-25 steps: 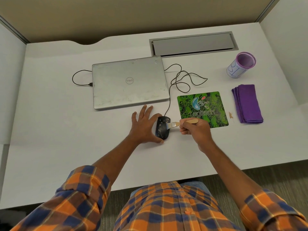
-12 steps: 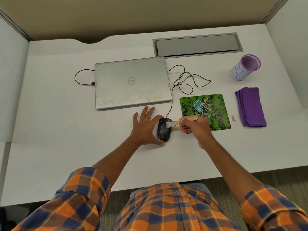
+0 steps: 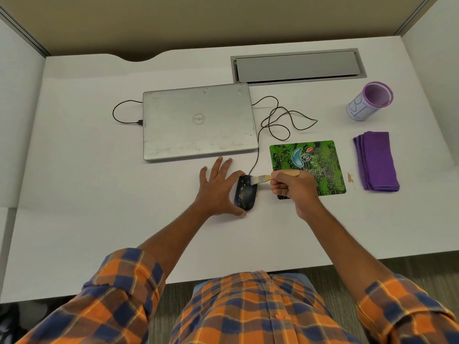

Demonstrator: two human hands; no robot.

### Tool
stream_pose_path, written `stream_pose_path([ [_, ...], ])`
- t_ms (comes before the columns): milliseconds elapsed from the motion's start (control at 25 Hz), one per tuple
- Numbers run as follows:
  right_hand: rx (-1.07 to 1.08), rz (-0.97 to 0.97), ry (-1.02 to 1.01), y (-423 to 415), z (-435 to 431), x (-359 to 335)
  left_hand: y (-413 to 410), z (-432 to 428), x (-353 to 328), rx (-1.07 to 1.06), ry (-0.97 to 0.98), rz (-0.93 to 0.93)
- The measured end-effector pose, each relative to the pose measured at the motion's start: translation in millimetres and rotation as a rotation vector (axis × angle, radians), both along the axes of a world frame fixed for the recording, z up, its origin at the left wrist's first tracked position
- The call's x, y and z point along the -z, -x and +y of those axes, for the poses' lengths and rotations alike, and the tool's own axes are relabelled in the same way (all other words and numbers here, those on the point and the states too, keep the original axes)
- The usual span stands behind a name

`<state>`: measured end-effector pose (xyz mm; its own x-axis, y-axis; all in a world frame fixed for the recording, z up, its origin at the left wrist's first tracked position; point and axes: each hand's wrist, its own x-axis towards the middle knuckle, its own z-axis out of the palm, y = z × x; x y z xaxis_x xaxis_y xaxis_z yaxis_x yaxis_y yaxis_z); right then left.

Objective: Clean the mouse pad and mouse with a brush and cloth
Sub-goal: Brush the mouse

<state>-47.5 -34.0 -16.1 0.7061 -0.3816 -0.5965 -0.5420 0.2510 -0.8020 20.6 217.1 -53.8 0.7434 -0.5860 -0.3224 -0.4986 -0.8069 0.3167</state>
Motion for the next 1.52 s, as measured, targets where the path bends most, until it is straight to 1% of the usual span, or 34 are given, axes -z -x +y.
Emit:
stream_pose_path([
  [320,0.045,0.03,0.031,-1.9,-6.9,0.2,-0.9,-0.7,-0.7,0.003,-0.012,0.009],
  [520,0.065,0.008,-0.028,-6.1,0.5,-1.6,-1.1,-1.5,-1.7,0.006,-0.027,0.006],
  [760,0.098,0.066,-0.077,11.1,-0.3,5.7,-0.1,0.4,-2.7,0.009,-0.021,-0.001],
  [840,0.096,0.071,-0.059,20.6,-5.0,7.1,0.7,1.7,-2.7,0.007,-0.009,0.0],
  [920,0.105,0.054,-0.054,26.0,-7.6,7.2,1.2,2.4,-2.5,0.006,-0.001,-0.002],
  [1040,0.114,0.006,-0.11,26.2,-2.6,4.9,1.5,2.3,-3.1,0.009,-0.012,-0.014],
  [1200,0.065,-0.002,-0.14,32.6,8.5,7.2,1.6,2.1,-3.9,0.013,-0.019,-0.019],
  [1400,0.053,0.029,-0.081,54.7,1.2,10.0,1.2,3.4,-5.8,0.018,-0.032,-0.024],
  [1520,0.051,-0.034,-0.09,58.7,1.7,4.4,1.2,3.3,-7.3,0.021,-0.041,-0.024],
])
